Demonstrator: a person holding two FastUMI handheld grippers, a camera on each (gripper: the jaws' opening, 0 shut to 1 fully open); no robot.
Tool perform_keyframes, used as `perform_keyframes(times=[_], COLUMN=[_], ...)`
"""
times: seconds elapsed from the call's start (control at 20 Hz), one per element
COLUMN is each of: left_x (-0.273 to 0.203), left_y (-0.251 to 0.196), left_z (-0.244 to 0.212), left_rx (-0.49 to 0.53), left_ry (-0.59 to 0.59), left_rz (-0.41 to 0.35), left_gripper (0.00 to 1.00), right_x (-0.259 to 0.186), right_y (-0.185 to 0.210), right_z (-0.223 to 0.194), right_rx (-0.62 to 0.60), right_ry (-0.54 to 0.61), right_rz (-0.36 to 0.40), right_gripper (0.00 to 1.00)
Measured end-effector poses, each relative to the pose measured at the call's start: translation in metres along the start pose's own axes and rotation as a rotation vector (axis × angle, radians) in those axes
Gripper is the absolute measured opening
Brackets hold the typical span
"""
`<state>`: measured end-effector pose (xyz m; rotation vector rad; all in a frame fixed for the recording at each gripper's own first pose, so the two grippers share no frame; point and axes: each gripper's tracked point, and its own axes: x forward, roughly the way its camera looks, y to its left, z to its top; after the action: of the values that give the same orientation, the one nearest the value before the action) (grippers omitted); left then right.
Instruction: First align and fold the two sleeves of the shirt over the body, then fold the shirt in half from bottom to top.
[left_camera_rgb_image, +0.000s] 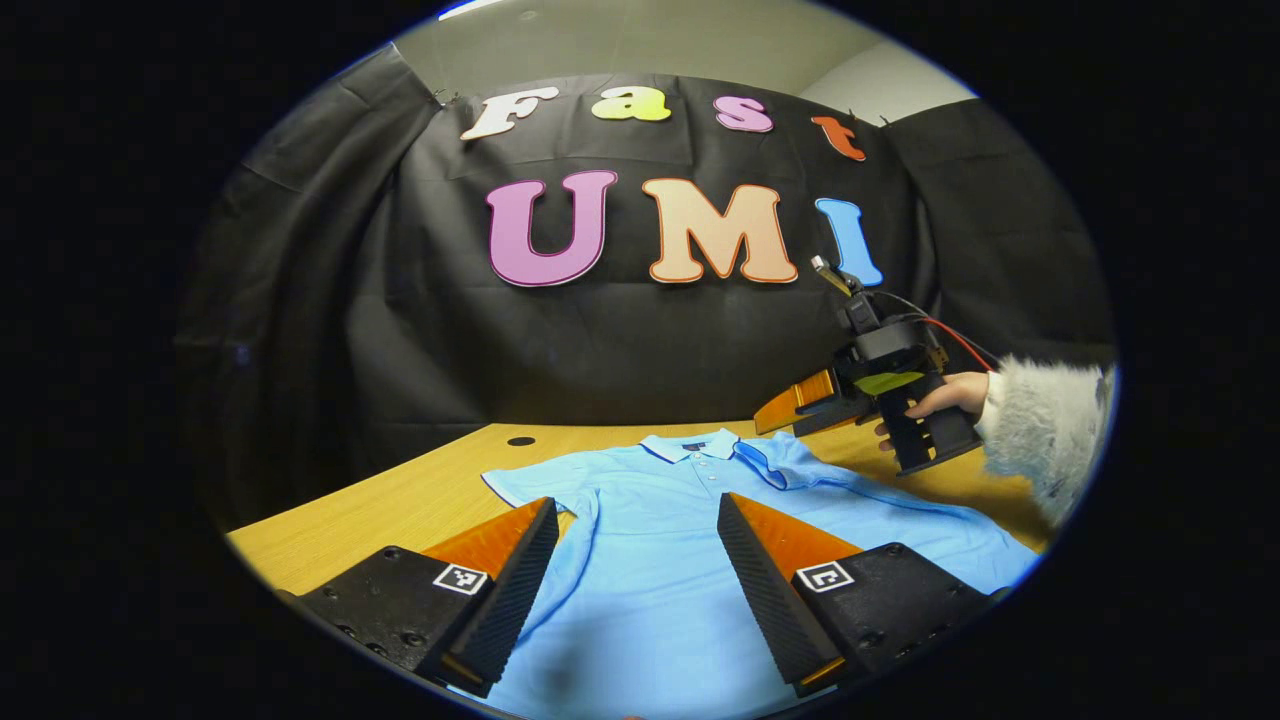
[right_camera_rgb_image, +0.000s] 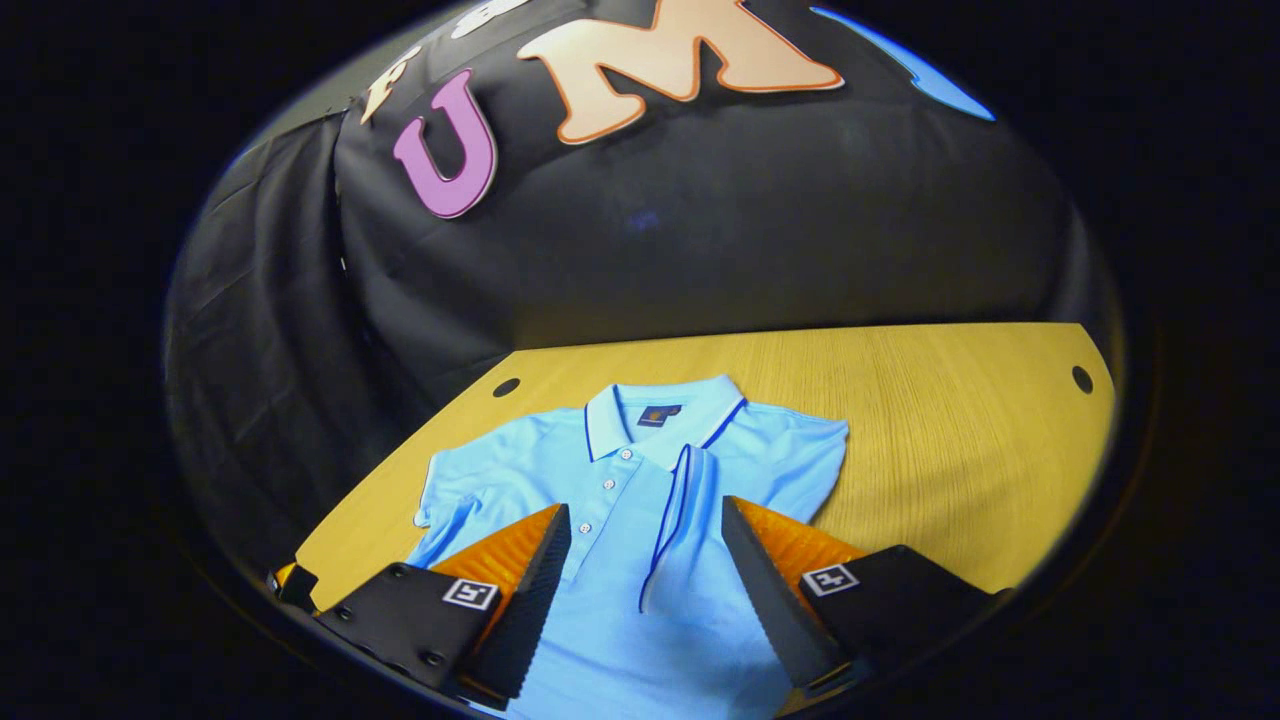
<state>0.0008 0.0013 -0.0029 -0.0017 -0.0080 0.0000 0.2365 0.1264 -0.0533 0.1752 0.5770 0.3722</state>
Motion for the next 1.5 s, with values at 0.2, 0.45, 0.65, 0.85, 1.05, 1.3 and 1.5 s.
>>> perform_keyframes(times=[0.2,0.45,0.65,0.85,1.05,1.3,1.5], left_x=[0.000,0.004,0.010,0.021,0.045,0.094,0.134], left_y=[0.002,0.002,0.019,0.050,0.078,0.108,0.124], left_z=[0.000,-0.005,-0.010,0.004,0.020,0.013,-0.010], left_rx=[-0.002,-0.014,-0.064,-0.103,-0.103,-0.135,-0.124], left_ry=[0.001,0.029,0.115,0.174,0.238,0.363,0.482], left_rz=[0.007,-0.013,-0.017,-0.015,-0.045,-0.071,-0.081], left_gripper=[0.95,0.95,0.96,0.96,0.96,0.96,0.95], right_x=[-0.038,-0.099,-0.148,-0.181,-0.197,-0.208,-0.212], right_y=[0.030,0.040,0.033,0.014,-0.003,-0.022,-0.020], right_z=[0.001,-0.015,-0.032,-0.050,-0.062,-0.072,-0.079], right_rx=[-0.044,-0.114,-0.119,-0.096,-0.026,-0.072,-0.125], right_ry=[-0.058,-0.134,-0.207,-0.248,-0.262,-0.293,-0.298], right_rz=[0.058,0.060,0.035,-0.001,-0.009,-0.073,-0.090], right_gripper=[0.98,0.98,0.98,0.98,0.98,0.98,0.98])
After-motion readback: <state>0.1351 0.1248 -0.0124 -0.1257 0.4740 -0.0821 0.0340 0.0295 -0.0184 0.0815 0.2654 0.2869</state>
